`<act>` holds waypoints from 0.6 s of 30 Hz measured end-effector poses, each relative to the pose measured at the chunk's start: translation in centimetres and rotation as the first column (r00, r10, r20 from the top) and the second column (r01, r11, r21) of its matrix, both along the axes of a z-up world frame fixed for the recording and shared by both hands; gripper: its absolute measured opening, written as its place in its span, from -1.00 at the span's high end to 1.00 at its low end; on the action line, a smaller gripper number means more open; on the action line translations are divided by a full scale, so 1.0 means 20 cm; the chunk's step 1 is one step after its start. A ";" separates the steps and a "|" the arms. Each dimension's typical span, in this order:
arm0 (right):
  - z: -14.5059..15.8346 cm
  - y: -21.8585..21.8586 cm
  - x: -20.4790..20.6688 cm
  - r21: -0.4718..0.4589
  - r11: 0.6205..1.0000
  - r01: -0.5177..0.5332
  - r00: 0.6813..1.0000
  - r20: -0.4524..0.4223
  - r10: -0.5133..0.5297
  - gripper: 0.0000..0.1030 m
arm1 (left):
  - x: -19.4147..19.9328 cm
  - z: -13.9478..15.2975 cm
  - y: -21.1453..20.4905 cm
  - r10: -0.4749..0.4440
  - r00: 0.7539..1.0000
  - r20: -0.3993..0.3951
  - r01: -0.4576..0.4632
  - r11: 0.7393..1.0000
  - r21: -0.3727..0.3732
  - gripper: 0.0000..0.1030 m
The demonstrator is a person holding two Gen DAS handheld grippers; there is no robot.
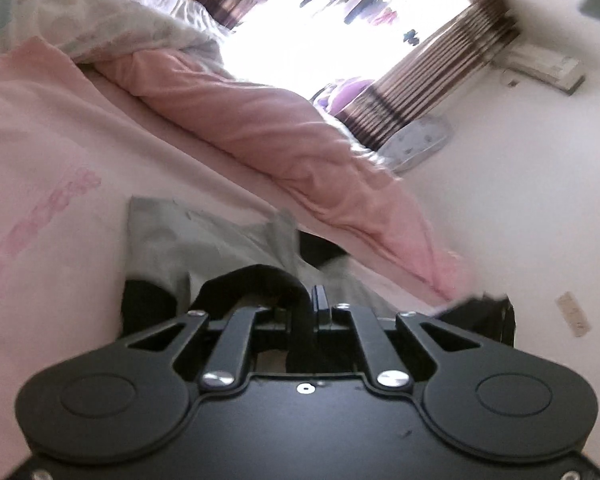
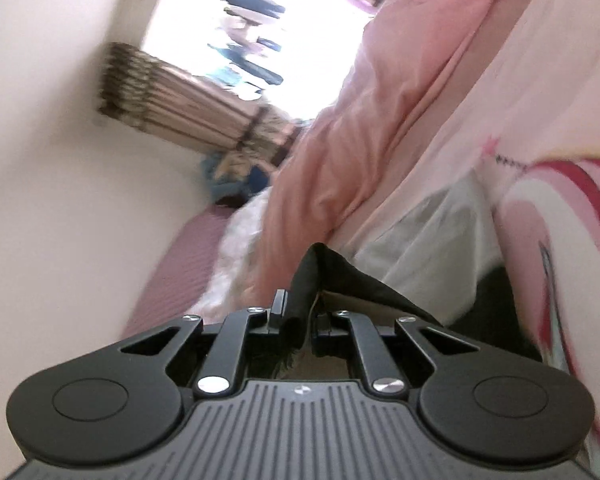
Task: Fold large clothes
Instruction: 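Grasp the hem with both grippers and fold it toward the collar, then open both grippers and release the folded hem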
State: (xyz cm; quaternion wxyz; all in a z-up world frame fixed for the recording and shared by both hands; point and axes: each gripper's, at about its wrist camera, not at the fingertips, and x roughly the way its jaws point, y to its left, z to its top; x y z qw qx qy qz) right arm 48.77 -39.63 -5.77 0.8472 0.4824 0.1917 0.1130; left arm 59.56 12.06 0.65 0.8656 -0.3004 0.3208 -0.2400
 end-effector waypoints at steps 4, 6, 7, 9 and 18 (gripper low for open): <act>-0.24 -0.05 0.43 0.021 0.992 0.126 0.978 -0.171 -0.121 0.20 | 0.43 -0.25 0.01 0.094 0.989 -0.113 -0.092 0.995 0.028 0.06; -0.35 -0.07 0.55 0.003 0.988 0.156 0.947 -0.283 -0.148 0.09 | 0.48 -0.31 0.04 0.187 0.973 -0.132 -0.170 0.976 0.134 0.04; -0.38 -0.08 0.55 0.032 0.985 0.167 0.948 -0.279 -0.151 0.03 | 0.49 -0.31 0.05 0.179 0.977 -0.118 -0.158 0.973 0.170 0.01; -0.40 -0.12 0.50 0.128 0.983 0.131 0.971 -0.215 -0.101 -0.34 | 0.42 -0.31 0.09 0.135 0.988 -0.076 -0.119 0.976 0.183 -0.07; -0.27 -0.18 0.28 -0.258 0.955 0.144 0.979 -0.106 -0.176 -0.65 | 0.38 -0.37 0.00 0.088 0.996 0.004 -0.082 0.914 0.397 -0.15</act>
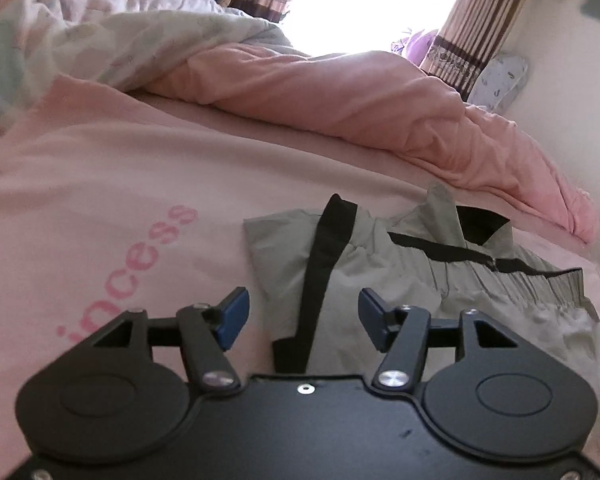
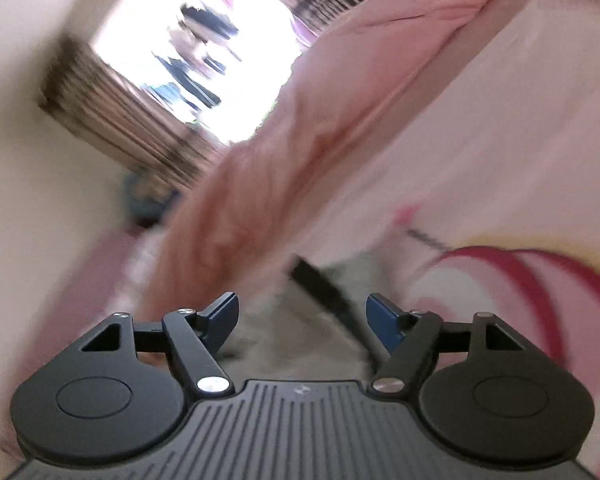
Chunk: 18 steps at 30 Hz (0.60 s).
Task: Fold large clothes
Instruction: 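Open both grippers and release the folded hem, then pinch the folded jacket edge with both grippers and straighten it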
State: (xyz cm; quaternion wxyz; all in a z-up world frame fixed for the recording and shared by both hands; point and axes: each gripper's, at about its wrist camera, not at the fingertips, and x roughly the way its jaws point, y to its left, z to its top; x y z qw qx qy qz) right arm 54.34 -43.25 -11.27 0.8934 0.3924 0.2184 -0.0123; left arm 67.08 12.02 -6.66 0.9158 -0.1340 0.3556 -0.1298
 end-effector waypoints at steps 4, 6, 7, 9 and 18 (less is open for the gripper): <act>-0.06 0.09 0.11 -0.125 0.991 -0.052 0.993 -0.108 0.038 -0.54 | 0.07 -0.06 -0.06 0.015 0.999 -0.033 -0.015 1.000 -0.003 -0.15; -0.06 0.14 0.17 -0.173 0.982 -0.069 0.992 -0.115 0.049 -0.55 | 0.10 -0.07 -0.11 0.022 0.999 -0.027 -0.021 1.000 0.016 -0.15; -0.06 0.16 0.19 -0.201 0.977 -0.063 0.992 -0.117 0.040 -0.54 | 0.12 -0.08 -0.12 0.022 1.000 -0.019 -0.022 0.999 0.025 -0.15; -0.05 0.20 0.21 -0.263 0.963 -0.065 0.993 -0.115 0.035 -0.54 | 0.12 -0.08 -0.15 0.015 1.000 -0.002 -0.015 0.999 0.030 -0.10; 0.02 0.34 0.19 -0.477 0.873 -0.101 0.988 -0.153 0.030 0.76 | 0.13 -0.10 -0.29 -0.072 0.997 0.038 0.064 0.980 0.189 0.79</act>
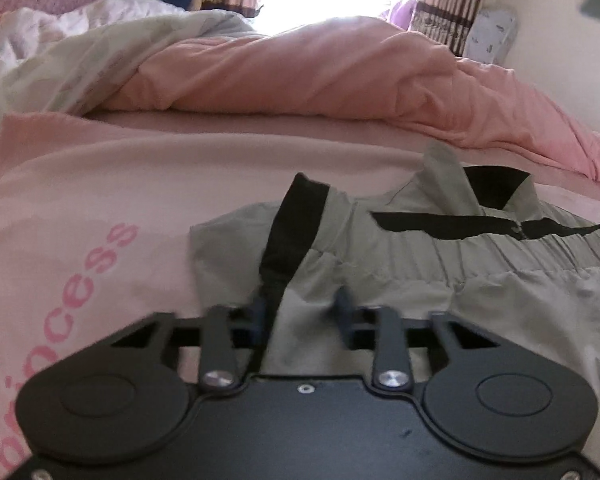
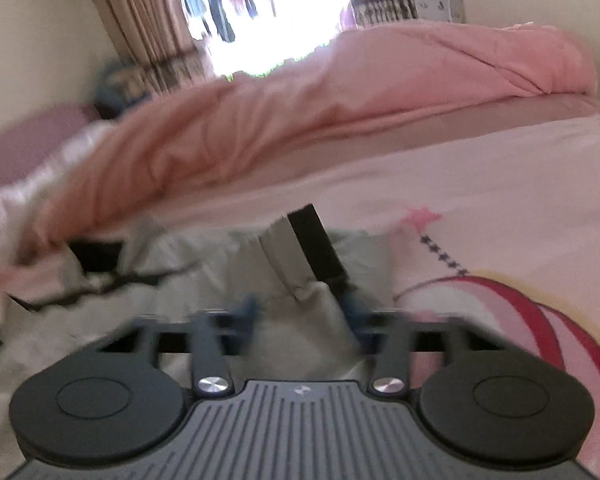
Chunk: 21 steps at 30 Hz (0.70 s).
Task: Fold large clothes
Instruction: 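Pinch the folded jacket edge with both grippers and straighten it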
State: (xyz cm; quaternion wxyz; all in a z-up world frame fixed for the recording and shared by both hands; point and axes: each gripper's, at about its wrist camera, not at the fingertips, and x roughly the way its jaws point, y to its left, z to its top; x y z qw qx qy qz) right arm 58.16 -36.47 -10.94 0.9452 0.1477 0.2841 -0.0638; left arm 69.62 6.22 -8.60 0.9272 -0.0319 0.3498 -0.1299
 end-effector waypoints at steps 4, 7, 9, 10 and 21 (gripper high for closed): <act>0.06 -0.03 -0.03 0.061 0.998 0.017 0.997 0.073 -0.022 0.97 | -0.10 0.11 0.07 0.022 0.996 0.084 -0.016 0.997 -0.071 0.95; 0.10 -0.06 -0.05 0.131 0.991 0.014 0.993 0.114 -0.029 0.97 | -0.14 0.13 0.11 0.059 0.994 0.089 -0.051 0.995 -0.086 0.93; 0.05 -0.05 0.03 0.110 0.993 0.035 0.999 0.034 -0.039 0.97 | -0.08 0.06 0.14 0.086 0.996 0.016 -0.084 0.991 -0.102 0.89; 0.01 -0.04 0.07 0.085 0.995 0.049 0.999 -0.013 -0.048 0.96 | -0.05 0.00 0.13 0.085 0.996 -0.019 -0.086 0.993 -0.081 0.82; 0.06 -0.07 -0.30 0.119 0.992 0.047 0.998 0.033 -0.051 -0.06 | -0.27 0.07 0.21 0.078 0.995 -0.059 -0.080 0.996 -0.035 0.07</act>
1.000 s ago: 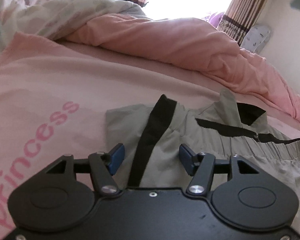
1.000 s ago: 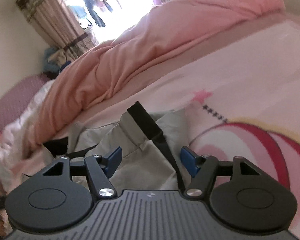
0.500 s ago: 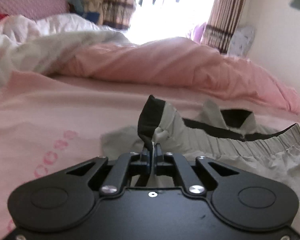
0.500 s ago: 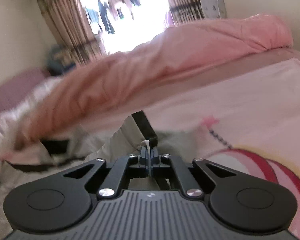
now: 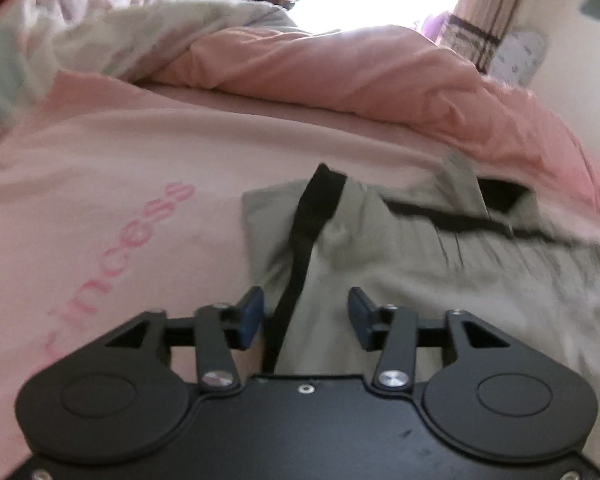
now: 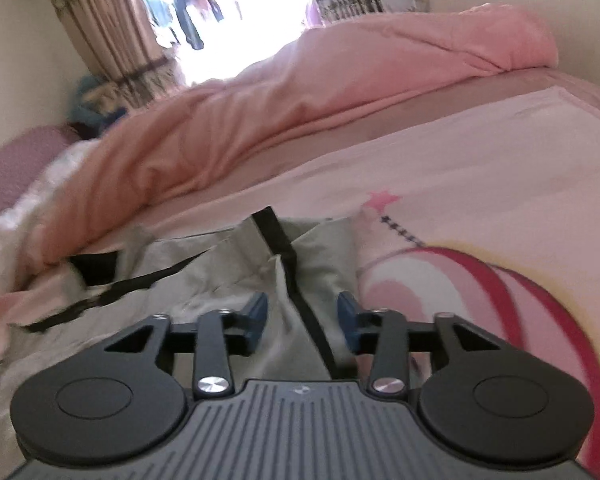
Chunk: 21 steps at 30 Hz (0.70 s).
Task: Fold large clothes
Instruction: 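Pinch the folded jacket edge with both grippers and straighten it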
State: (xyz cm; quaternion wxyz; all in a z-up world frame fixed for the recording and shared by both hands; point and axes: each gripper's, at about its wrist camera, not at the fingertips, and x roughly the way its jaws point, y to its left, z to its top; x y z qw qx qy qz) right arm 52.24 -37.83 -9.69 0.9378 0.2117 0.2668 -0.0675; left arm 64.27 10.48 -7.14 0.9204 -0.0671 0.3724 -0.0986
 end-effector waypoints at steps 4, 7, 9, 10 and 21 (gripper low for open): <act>-0.03 -0.07 -0.34 0.045 0.998 -0.038 0.999 -0.009 0.039 -0.24 | -0.32 0.00 0.08 -0.058 0.997 -0.045 0.059 0.998 0.023 0.06; -0.11 -0.08 -0.55 0.076 0.996 -0.055 0.998 -0.034 0.058 -0.24 | -0.54 -0.05 0.15 -0.063 0.994 -0.088 0.057 0.996 -0.070 0.05; -0.16 -0.08 -0.63 0.105 0.992 -0.075 0.996 -0.032 0.079 -0.24 | -0.62 -0.09 0.18 -0.065 0.991 -0.116 0.051 0.992 -0.113 0.01; -0.18 -0.07 -0.66 0.118 0.990 -0.071 0.997 -0.029 0.075 -0.24 | -0.64 -0.11 0.18 -0.053 0.992 -0.112 0.041 0.994 -0.105 0.01; -0.08 0.06 -0.65 0.083 0.996 0.012 0.999 -0.038 -0.009 0.94 | -0.68 -0.03 0.15 -0.010 0.996 -0.093 0.003 0.997 -0.077 0.84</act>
